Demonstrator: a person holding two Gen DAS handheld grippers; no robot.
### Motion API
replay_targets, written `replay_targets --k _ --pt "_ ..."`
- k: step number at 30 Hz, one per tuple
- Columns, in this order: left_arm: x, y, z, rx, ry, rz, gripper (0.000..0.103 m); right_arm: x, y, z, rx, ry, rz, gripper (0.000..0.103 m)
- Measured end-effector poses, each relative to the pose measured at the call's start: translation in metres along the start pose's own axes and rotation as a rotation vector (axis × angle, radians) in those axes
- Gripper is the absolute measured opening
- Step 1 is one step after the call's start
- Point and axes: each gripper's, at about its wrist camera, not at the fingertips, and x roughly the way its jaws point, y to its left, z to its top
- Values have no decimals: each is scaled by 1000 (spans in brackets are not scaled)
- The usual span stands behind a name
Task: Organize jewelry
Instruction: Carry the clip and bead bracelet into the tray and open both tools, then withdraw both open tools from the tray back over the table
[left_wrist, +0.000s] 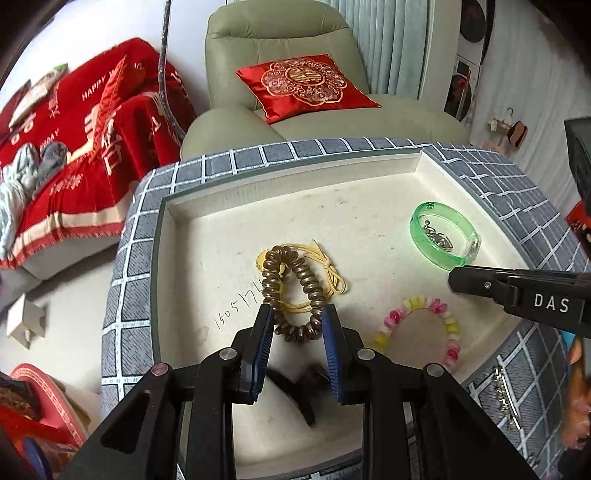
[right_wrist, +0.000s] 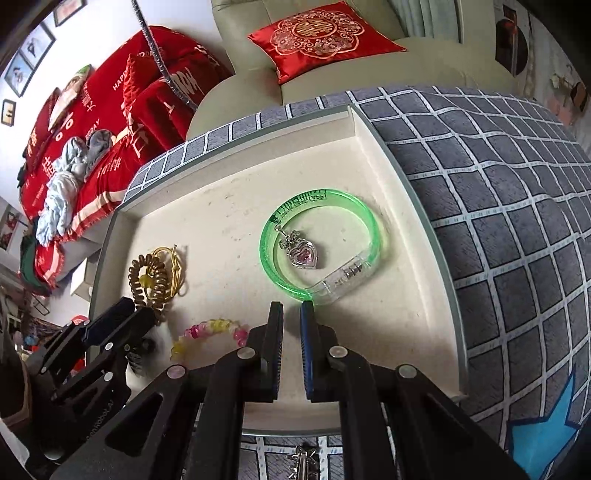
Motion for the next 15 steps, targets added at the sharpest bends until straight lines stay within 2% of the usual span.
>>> replay_targets --k 9,14,15 --pt "-5 0 -2 -1 -15 29 44 -5 5 -3 -6 10 48 11" --pt "-8 3 -4 -17 -30 32 45 -22 10 -6 -8 -19 78 11" --pt "-9 4 -4 -20 -34 30 62 -27 10 -7 -10 -26 81 11"
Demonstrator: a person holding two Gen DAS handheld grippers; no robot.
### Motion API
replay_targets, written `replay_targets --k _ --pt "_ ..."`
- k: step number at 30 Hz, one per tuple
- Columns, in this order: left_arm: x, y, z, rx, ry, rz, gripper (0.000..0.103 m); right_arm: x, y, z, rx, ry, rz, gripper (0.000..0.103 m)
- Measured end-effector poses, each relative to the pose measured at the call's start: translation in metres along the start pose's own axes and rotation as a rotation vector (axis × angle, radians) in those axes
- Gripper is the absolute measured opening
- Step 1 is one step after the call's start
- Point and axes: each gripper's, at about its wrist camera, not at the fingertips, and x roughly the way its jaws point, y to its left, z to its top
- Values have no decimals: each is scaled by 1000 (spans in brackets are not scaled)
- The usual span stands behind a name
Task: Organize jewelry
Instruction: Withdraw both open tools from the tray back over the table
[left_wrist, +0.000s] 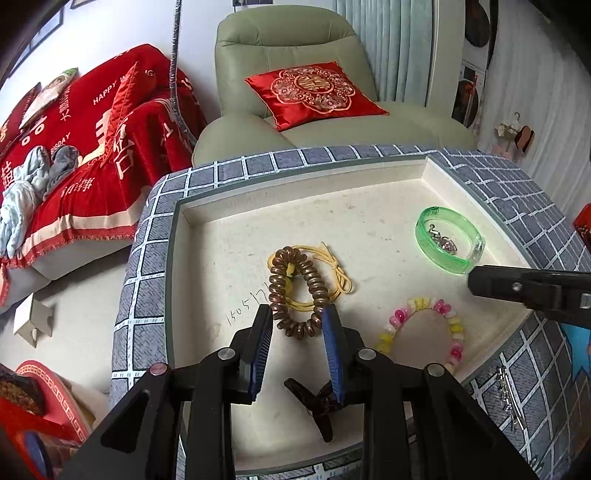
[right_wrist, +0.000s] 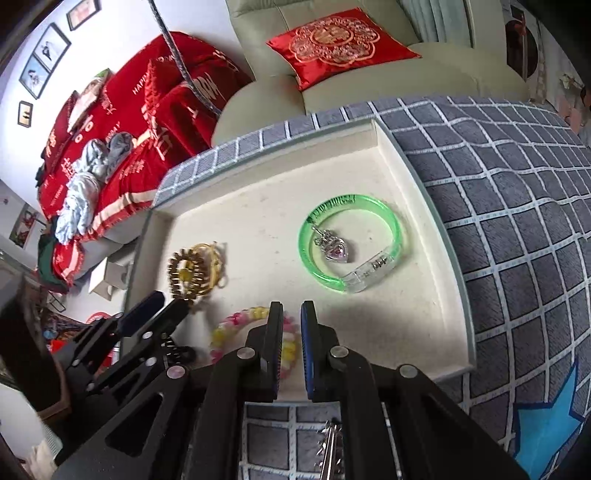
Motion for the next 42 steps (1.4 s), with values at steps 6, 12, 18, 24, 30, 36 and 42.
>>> replay_targets --k 6,12,18,24,30,36,42 --pt "-6 -1 2 -12 -31 -3 100 -29 -4 -9 -14 -47 -19 52" --pt "-19 -1 1 -24 -54 -2 100 -50 -13 -22 4 -67 -34 52" --pt "-48 4 -5 -28 -111 -4 103 -64 -18 -38 17 -72 -34 70" --pt "-77 9 -22 -7 -122 -27 103 -83 -21 -56 30 -95 -37 85" --pt "-99 7 -53 18 -99 -31 103 -95 -22 -76 29 -91 -45 85" --pt "-112 5 -89 31 -62 -63 103 -98 -18 -103 9 -65 -68 85" --pt "-119 -3 -123 70 -19 -118 103 -97 -18 -134 -11 -31 -96 85"
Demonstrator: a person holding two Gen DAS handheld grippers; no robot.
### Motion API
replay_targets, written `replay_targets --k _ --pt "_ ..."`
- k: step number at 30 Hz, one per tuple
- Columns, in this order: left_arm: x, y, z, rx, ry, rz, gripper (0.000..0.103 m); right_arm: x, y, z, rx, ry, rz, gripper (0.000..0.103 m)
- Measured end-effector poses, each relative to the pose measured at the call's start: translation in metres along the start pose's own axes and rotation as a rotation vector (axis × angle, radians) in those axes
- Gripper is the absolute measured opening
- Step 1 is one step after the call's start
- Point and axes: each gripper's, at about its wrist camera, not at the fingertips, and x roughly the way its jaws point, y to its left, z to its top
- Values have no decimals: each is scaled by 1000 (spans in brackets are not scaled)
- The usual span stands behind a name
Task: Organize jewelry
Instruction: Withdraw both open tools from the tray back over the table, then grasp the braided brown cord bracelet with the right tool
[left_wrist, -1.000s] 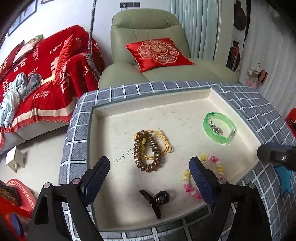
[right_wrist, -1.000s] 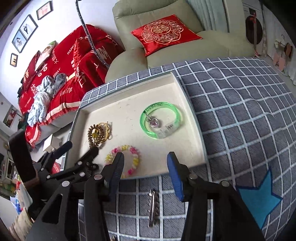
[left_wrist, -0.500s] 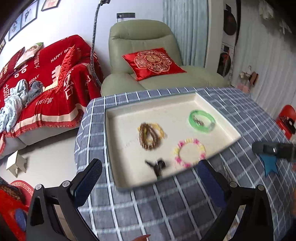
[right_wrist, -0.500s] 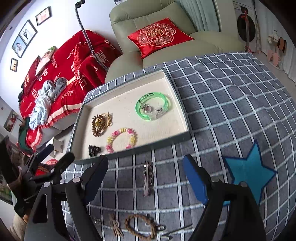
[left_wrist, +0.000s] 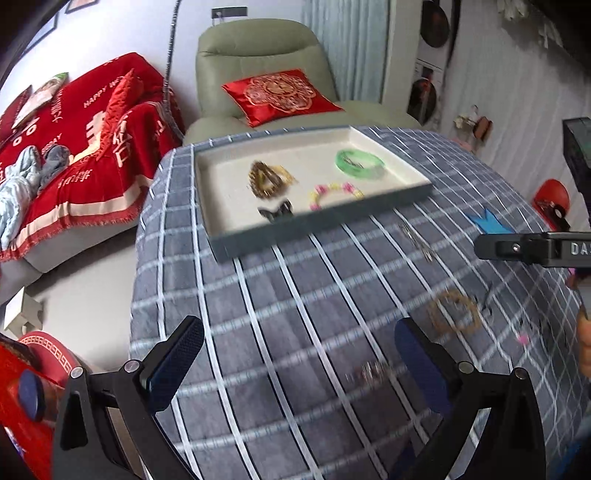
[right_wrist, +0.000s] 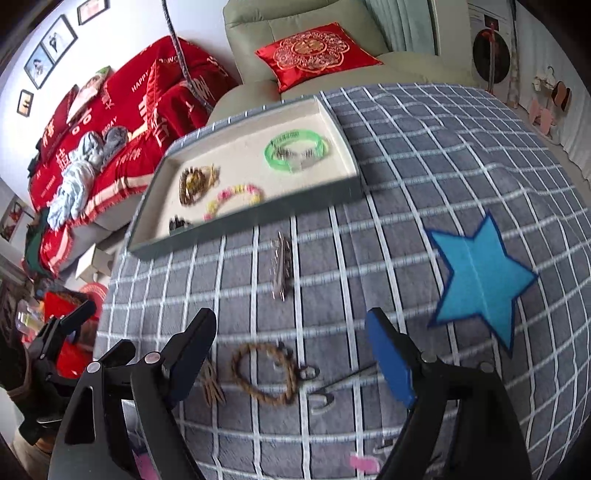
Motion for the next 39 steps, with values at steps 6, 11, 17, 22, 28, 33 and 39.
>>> replay_targets --k 6,11,17,22,28,33,39 --pt "1 -13 -21 49 31 -2 103 7 -3 -26 -8 39 -29 85" --pt "8 -18 -27 10 70 16 103 9 -2 -36 -20 50 -55 85" --pt "14 -22 -28 -15 78 28 103 11 0 -40 -43 54 -81 85" --pt "18 -26 -26 -14 82 33 103 17 1 -39 -50 59 -96 85" --pt "22 -30 -26 -19 91 36 103 25 6 -39 -73 62 -117 85" --pt "28 -33 -29 -20 108 38 103 29 13 -40 -127 60 -159 79" --pt "26 -37 -29 -18 100 13 91 32 25 -44 -206 57 -207 65"
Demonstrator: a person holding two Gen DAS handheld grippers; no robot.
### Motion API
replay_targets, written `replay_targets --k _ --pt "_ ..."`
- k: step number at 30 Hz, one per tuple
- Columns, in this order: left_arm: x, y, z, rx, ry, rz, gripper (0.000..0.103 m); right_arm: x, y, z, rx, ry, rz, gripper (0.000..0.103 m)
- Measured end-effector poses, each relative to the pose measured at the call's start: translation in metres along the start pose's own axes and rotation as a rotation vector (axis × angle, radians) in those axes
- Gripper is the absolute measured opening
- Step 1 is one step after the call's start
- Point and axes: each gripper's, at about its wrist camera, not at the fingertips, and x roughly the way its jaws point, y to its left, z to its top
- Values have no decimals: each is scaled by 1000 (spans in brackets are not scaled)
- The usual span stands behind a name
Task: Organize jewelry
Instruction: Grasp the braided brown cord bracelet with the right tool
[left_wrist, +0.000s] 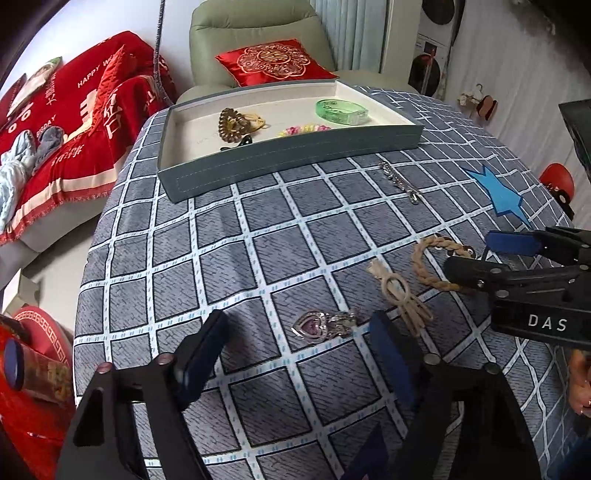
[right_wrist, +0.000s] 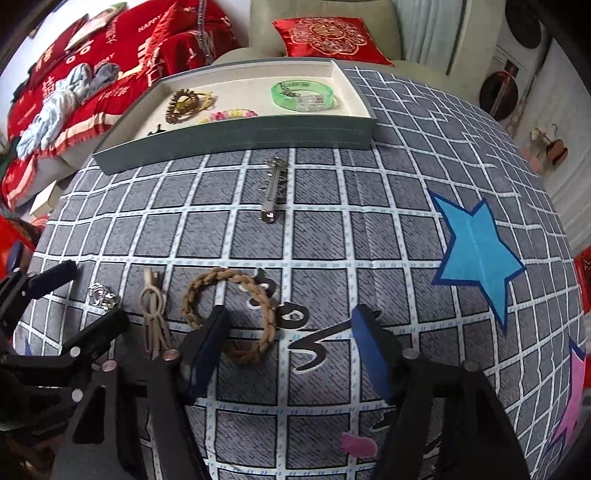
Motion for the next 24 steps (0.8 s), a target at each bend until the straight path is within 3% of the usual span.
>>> replay_targets --k 10,13,17,24 --pt "-5 -5 2 18 -12 -24 54 -4 10 -1 -35 -1 16 44" --pt "-5 -3 3 10 -14 -31 50 -4 13 0 -41 -1 20 35" --pt "-6 0 2 4 -17 -49 48 -5 16 0 -44 -4 21 15" --pt "-9 3 2 -13 -17 -73 48 -7 12 0 -32 -9 24 8"
